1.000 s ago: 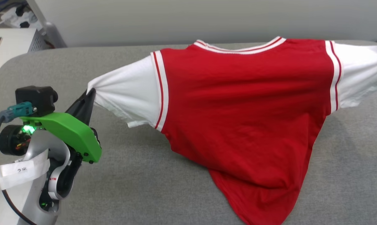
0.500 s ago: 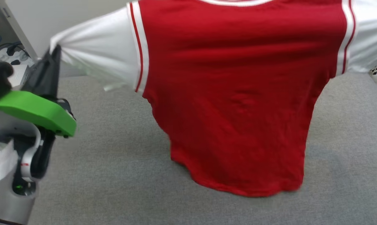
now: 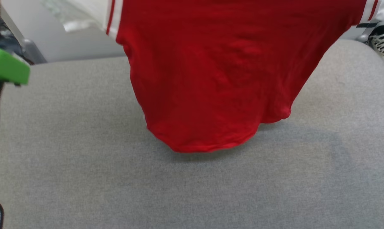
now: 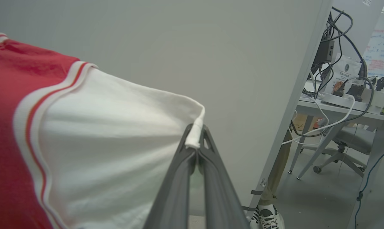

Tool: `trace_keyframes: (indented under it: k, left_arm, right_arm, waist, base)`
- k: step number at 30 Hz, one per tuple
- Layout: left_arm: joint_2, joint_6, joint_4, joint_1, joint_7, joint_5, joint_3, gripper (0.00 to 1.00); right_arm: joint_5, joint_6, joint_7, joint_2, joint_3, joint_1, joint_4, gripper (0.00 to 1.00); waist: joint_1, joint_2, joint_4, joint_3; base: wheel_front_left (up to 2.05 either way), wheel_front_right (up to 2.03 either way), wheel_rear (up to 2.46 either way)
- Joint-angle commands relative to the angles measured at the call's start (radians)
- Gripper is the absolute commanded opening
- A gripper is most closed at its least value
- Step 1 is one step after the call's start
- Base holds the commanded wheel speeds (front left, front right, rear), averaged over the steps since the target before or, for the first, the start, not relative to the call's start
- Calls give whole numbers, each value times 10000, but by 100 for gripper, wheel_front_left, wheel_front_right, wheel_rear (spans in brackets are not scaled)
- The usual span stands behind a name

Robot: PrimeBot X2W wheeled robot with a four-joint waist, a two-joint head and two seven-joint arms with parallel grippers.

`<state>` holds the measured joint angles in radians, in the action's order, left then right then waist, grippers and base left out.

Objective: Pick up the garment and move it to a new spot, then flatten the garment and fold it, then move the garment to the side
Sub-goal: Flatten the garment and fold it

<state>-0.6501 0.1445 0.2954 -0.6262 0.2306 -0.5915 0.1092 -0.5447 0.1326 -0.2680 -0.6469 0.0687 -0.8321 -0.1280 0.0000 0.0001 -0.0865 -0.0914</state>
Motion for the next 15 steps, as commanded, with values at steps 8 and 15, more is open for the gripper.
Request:
trace_keyframes:
  k: [8,15]
  left_arm:
    - [-328,-968,-1294,-3214,133,-154,187,0]
    - [-276,-1725,-3511,-6335,-366,479,704,0]
  right_arm:
    - [271,-19,511,235,75,-2395,-887,0]
    - [853,-19,1304,720,388,-5095,-2615,0]
  waist:
    - [0,-1,157,-2736]
    - [0,-1,219,-4314]
  base:
    - [0,0,0]
    - [0,0,0]
